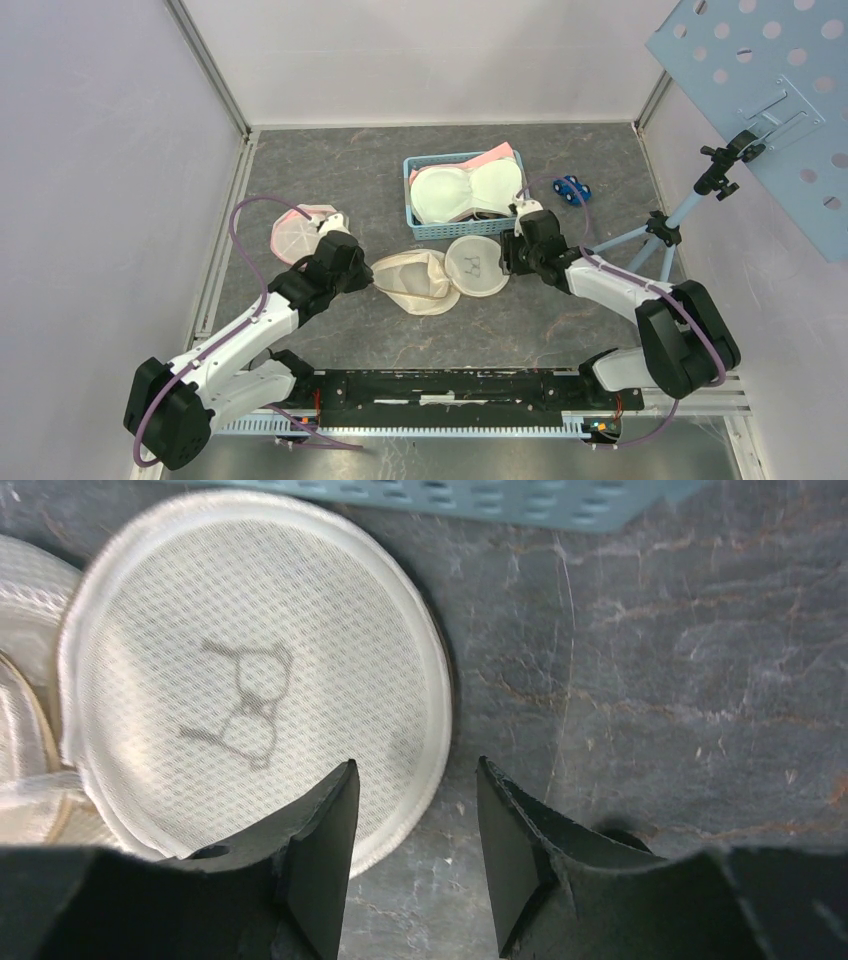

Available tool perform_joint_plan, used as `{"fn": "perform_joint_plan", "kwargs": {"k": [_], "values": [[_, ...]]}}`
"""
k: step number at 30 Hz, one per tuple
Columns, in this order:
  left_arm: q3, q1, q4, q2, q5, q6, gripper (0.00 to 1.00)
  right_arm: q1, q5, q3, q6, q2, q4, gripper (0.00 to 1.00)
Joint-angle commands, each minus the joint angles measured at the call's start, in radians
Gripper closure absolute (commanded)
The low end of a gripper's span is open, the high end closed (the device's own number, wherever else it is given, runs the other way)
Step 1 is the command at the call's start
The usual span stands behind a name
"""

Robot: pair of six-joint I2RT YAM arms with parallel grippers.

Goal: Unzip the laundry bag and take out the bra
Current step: Place the laundry bag at the center of the board.

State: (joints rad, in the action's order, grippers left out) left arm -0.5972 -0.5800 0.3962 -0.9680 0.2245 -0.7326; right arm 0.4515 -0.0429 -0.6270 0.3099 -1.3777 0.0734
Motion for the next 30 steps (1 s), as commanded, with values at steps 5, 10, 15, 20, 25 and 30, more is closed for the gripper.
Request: {"fn": "perform_joint_plan", "kwargs": {"k": [5,10,15,20,25,30], "values": [[-0.042,-0.002,-0.047,-0.006,-0.004,0.015,0.98,0.016,-0.03,-0.106,-0.023,-0.114,-0.018,0.48],[-0.055,-0.001,-0.048,-0.013,-0.008,0.032,0.98,0.058,-0.07,-0.125,-0.046,-0.175,0.003,0.5],[-0.059,-0.001,-0.058,-0.027,-0.014,0.038,0.98,0.073,-0.047,-0.104,-0.046,-0.201,-0.006,0.68],[-0.072,-0.001,-0.064,-0.042,-0.016,0.058,0.98,0.078,-0.062,-0.108,-0.064,-0.139,0.005,1.0],[-0.138,-0.004,-0.053,-0.039,-0.075,0.15,0.98,0.078,0.04,-0.134,-0.073,0.046,0.004,1.0],[-0.269,-0.018,0.003,0.006,-0.15,0.272,0.98,0.08,0.134,-0.254,-0.047,0.243,0.053,1.0]]}}
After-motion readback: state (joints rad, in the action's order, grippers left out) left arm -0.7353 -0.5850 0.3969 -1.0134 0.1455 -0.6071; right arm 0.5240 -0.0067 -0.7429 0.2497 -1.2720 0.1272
